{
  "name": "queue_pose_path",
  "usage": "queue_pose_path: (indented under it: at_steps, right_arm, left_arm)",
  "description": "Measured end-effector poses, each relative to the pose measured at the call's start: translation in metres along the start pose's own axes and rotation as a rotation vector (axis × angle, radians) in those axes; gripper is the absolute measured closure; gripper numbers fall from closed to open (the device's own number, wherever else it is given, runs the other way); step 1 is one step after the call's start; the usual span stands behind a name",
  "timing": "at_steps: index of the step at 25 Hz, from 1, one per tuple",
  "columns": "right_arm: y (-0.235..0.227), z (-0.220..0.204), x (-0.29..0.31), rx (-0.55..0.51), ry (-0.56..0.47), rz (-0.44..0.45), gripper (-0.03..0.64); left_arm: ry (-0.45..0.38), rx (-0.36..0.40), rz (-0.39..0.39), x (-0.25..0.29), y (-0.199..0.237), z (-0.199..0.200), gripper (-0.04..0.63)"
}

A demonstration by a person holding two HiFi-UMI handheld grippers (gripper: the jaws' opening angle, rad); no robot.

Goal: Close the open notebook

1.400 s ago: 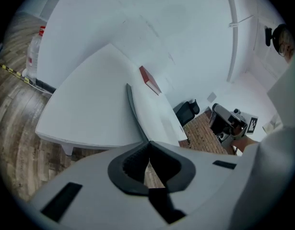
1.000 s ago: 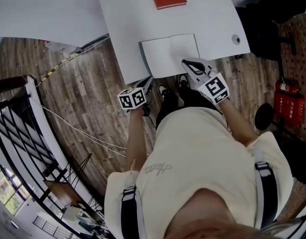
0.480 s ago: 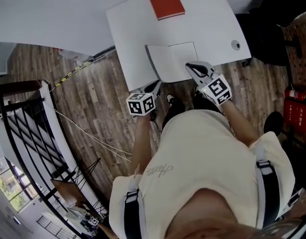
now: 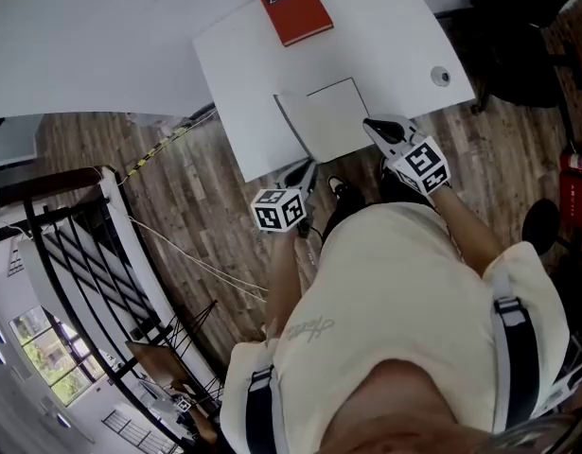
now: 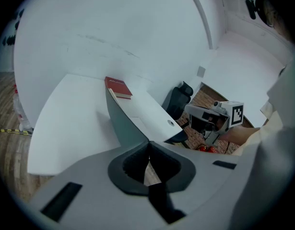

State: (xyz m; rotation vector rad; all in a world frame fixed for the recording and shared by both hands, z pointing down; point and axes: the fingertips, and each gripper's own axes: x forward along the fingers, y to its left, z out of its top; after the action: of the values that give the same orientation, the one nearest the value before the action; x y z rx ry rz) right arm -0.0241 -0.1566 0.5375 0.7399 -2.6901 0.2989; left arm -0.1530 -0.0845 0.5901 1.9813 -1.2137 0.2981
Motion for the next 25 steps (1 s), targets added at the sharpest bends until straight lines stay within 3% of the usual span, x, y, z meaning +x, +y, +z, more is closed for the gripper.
queue_pose_path:
  at_steps: [5,19,25]
  right_arm:
    - [-0.012,-0.01,-0.016,0.015,0.002,0.013,0.609]
    - [-0.046,-0.03,-0.023,-0.023,0.013,0.092,0.609]
    - [-0.048,-0.034,-0.022,0.003,0.005,0.098,0.609]
  left_arm:
    - [-0.002,0.012,0.01,0.012,-0.016,0.002,0.572]
    - [-0.093,-0.047,0.076,0.032,-0.042,0.005,0.572]
    - [-0.104,-0.064,0.071,0.041,-0.047,0.002,0.571]
